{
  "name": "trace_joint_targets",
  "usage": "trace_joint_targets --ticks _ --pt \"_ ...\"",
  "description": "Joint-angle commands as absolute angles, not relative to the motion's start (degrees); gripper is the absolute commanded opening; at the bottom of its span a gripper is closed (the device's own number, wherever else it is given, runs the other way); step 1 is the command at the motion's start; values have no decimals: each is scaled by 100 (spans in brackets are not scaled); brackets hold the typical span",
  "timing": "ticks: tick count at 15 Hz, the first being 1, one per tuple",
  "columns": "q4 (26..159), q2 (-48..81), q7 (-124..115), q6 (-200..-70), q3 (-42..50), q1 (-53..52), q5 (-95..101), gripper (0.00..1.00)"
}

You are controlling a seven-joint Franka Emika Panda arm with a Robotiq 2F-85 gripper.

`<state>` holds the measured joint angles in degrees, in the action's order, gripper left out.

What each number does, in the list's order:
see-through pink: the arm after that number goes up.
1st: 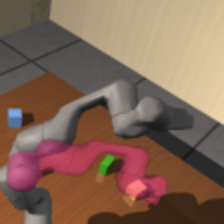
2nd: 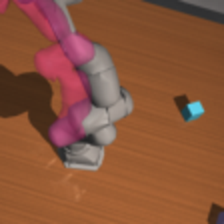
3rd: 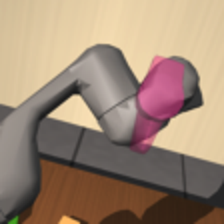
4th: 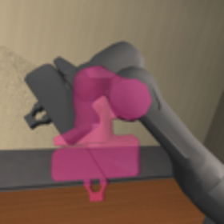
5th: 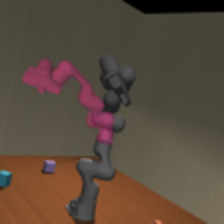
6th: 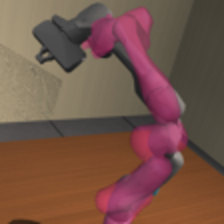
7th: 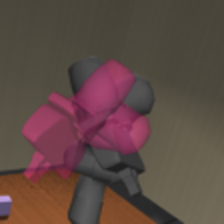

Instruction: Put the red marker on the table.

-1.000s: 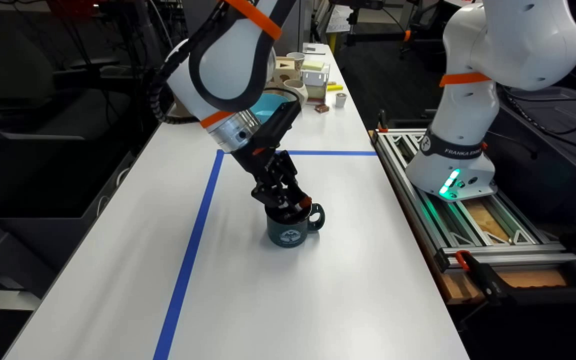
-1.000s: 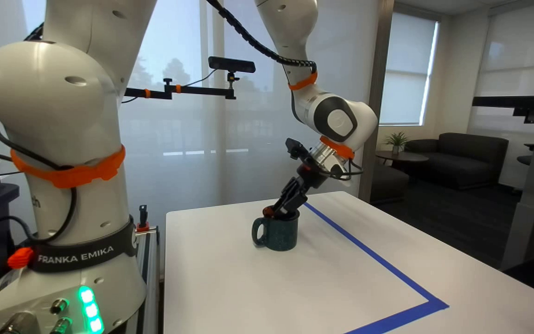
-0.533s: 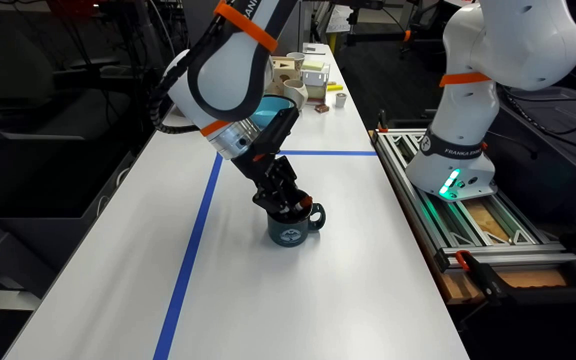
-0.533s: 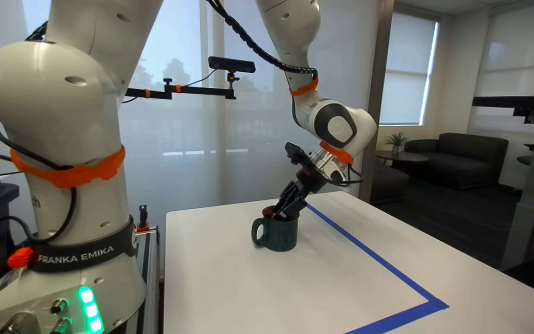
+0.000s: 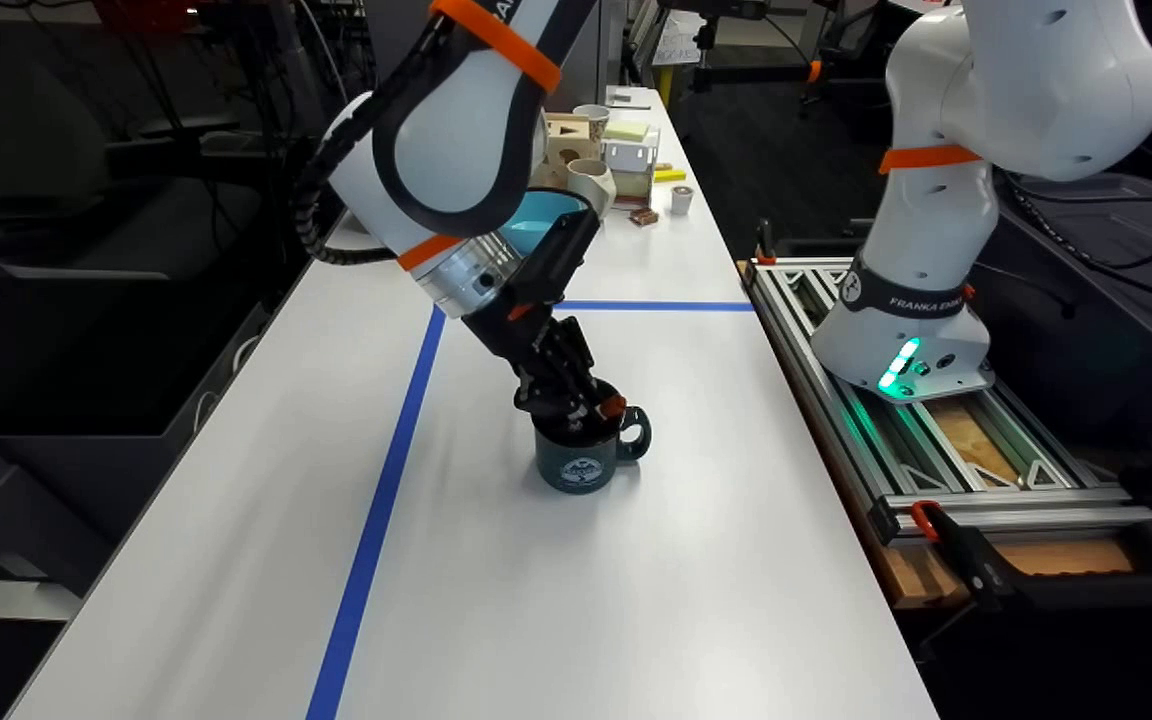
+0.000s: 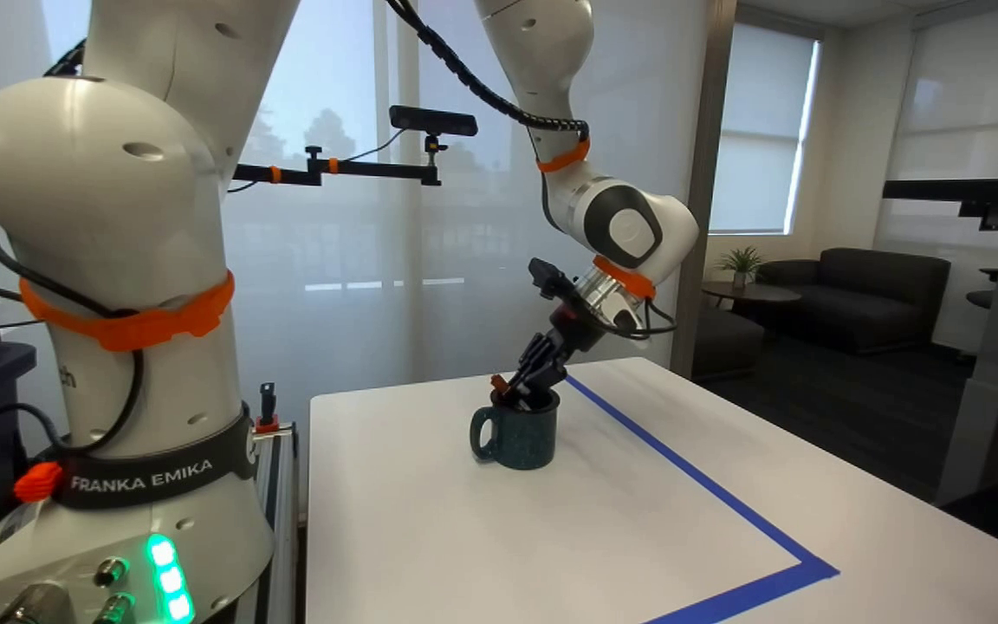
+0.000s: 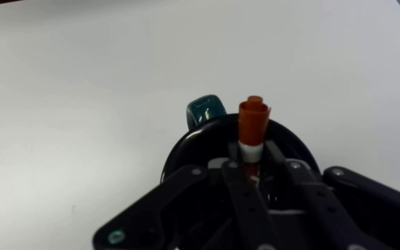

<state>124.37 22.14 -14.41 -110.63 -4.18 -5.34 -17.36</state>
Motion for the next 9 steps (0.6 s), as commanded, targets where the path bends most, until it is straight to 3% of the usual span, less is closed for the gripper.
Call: trace_joint_targets --ticks 1,5,9 --pt "12709 1434 -1496 -10631 -383 -535 -1660 5" --pt "12842 811 -1451 -10426 -271 -445 -1601 5" --pt "12986 821 -1924 -11798 -16 -335 -1360 5"
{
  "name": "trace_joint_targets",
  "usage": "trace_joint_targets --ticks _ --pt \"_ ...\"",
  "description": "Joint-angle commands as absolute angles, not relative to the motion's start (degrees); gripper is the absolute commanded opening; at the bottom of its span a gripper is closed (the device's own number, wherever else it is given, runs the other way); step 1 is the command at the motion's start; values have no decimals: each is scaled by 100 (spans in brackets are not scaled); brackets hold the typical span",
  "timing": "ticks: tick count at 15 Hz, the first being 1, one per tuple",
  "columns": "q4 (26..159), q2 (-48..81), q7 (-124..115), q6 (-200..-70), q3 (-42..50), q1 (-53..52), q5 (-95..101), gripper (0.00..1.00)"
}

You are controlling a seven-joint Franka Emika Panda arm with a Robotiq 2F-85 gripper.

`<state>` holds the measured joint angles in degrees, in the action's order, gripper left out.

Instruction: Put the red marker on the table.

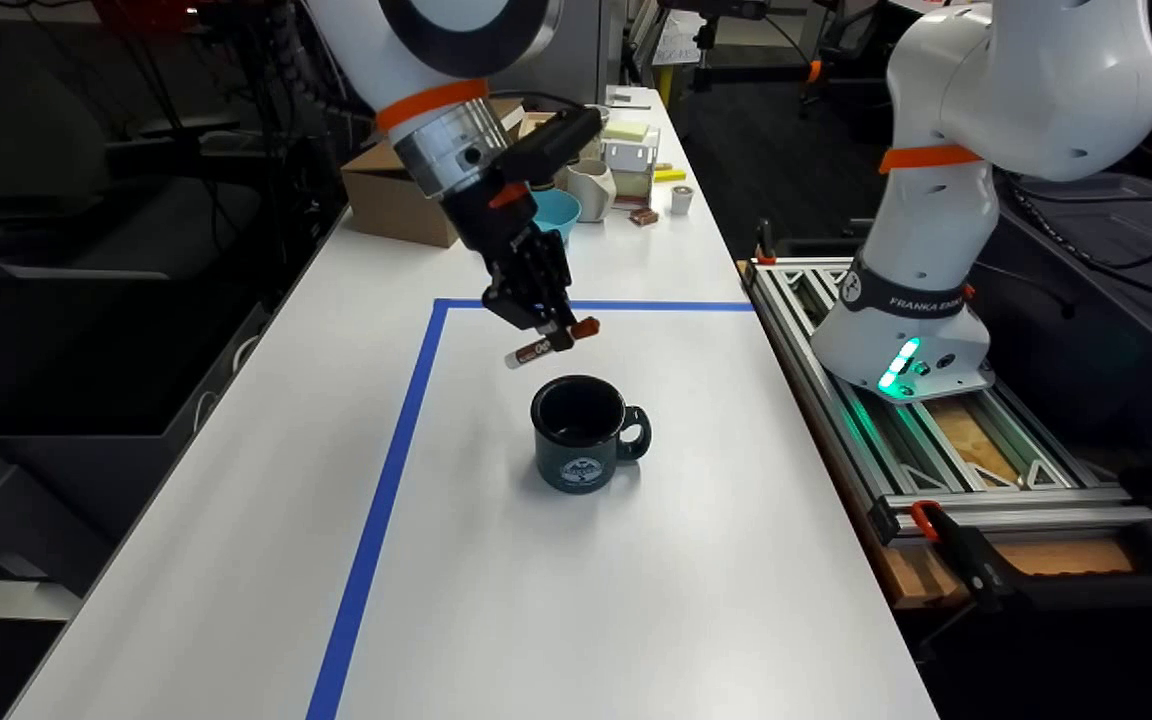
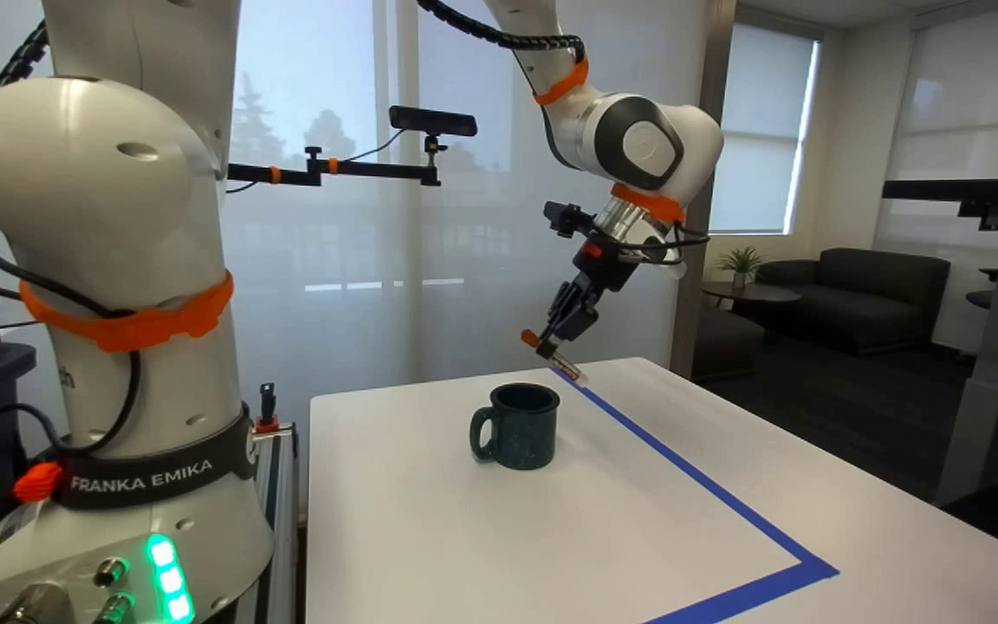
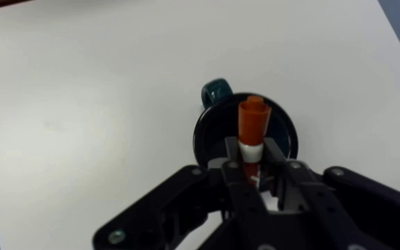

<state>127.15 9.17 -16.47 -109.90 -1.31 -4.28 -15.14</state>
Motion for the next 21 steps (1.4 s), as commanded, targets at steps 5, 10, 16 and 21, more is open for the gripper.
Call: trace_joint_targets --ticks 5,10,16,21 --pt "13177 1494 -2282 -13618 175 -205 -1442 5" --pt "13186 2157 -2411 -14550 237 -227 -1445 5" --pt "13249 2164 -2680 -14627 289 -427 -1304 53" --pt "13396 1652 -3443 -14076 484 -762 -853 90"
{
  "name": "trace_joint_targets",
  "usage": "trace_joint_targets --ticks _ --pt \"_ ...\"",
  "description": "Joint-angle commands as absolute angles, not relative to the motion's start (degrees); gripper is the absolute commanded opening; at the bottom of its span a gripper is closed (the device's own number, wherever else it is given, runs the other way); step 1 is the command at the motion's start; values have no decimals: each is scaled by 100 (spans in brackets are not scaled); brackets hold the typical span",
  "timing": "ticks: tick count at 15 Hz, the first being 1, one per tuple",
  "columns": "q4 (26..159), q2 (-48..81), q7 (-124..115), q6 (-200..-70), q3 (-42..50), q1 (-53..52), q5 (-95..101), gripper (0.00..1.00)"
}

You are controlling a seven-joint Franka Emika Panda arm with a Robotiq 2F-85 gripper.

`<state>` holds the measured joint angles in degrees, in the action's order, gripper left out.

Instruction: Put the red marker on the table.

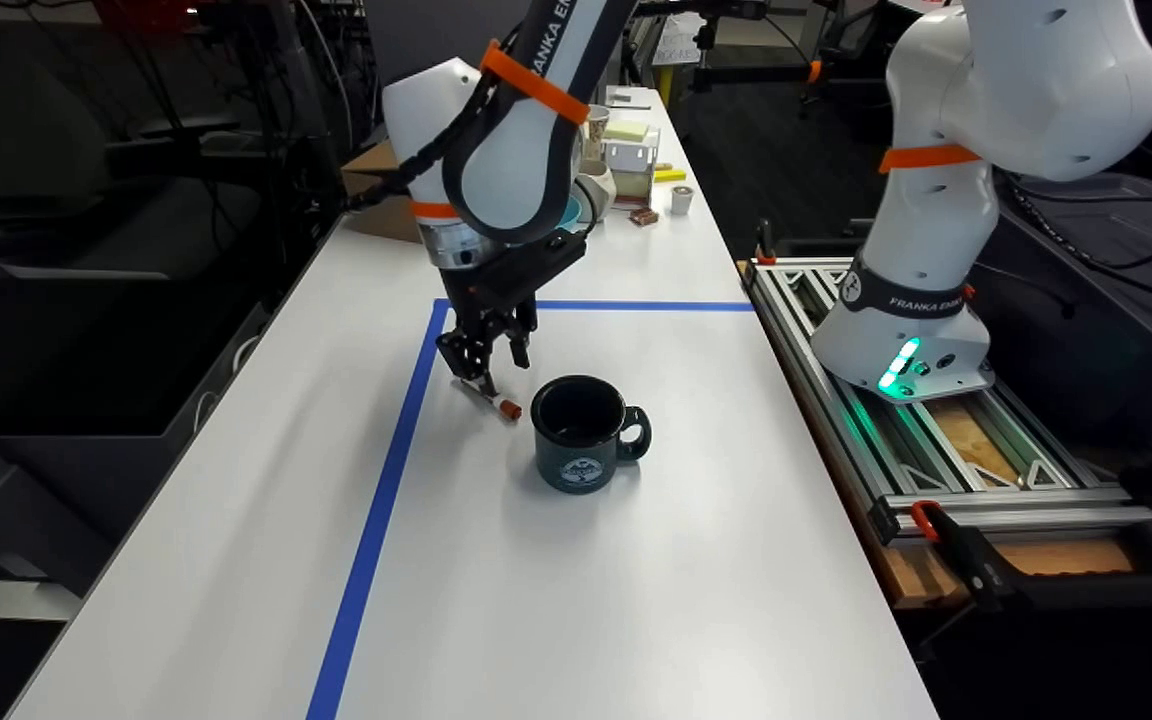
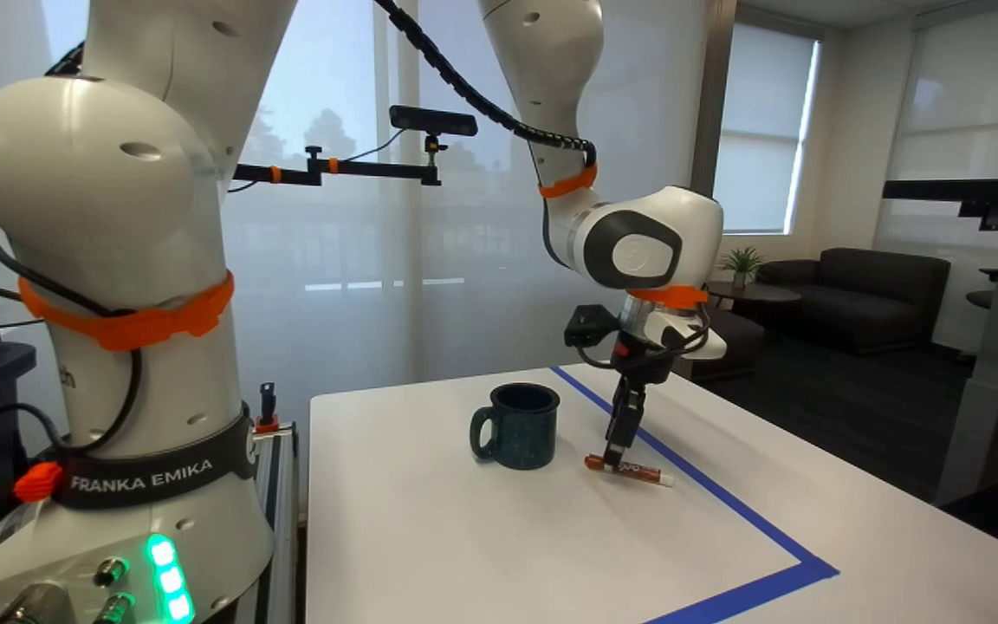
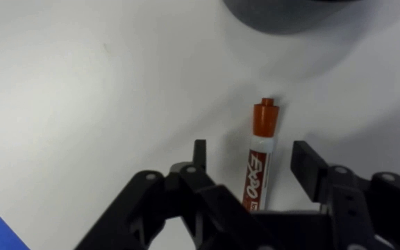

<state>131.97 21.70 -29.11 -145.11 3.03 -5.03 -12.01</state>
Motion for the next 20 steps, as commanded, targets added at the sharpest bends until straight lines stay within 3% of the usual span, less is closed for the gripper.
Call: trace_joint_targets --ticks 1,9,20 --pt "13414 1515 -3590 -13892 518 -821 -705 97" --pt "13537 34 -2523 -12629 -33 -725 143 100" --pt "13407 117 -2332 -12700 -194 -631 -13 100"
